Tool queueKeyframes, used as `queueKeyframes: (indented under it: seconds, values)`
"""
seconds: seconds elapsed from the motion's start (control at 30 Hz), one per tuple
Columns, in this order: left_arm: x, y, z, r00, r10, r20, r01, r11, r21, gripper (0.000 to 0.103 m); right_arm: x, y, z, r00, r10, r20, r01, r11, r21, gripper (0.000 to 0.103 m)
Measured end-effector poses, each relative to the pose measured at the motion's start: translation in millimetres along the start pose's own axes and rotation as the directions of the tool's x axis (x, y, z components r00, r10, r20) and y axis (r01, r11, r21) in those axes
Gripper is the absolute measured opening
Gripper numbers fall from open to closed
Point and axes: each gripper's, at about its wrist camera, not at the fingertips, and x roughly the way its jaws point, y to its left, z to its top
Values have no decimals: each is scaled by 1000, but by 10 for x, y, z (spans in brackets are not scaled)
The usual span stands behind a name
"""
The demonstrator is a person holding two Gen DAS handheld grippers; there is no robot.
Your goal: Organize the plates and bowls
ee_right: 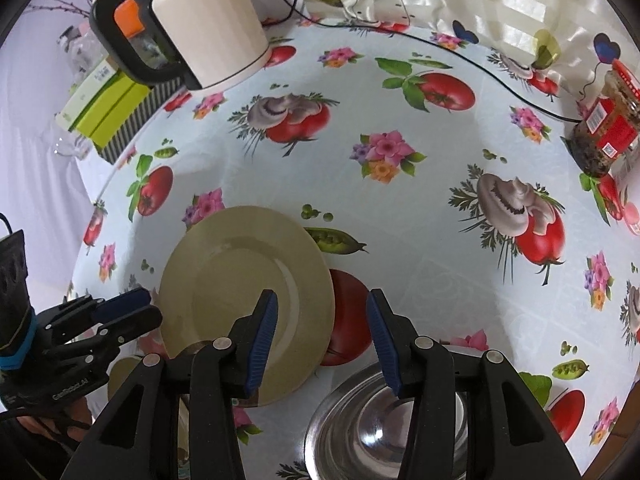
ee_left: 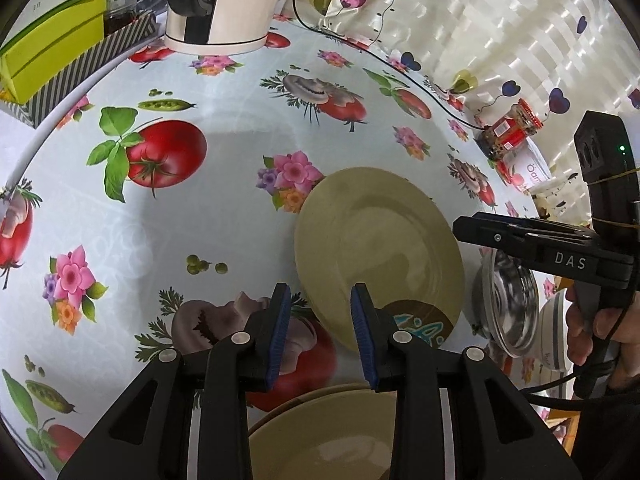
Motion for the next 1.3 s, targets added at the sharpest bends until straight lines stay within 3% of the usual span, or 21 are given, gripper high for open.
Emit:
queueKeyframes:
  seconds: [0.23,0.5,0.7,1.3]
  values:
    - [76,16,-31,1000,-19,-25,19,1000,-3,32,136,22,27,999,7,-47,-8,1000,-23,46]
    - [105,7,-52,999,-25,-26,25,1000,-4,32,261,75,33,996,12,-89,-17,999,-48,30]
    - [144,-39,-92,998,-36,-43,36,999,1,32,291,86,10,995,-2,-104,-4,999,-54,29]
    - [9,-32,-49,1000,-19,-5,19,1000,-7,30,209,126,9,998,10,-67,-12,999,-33,24]
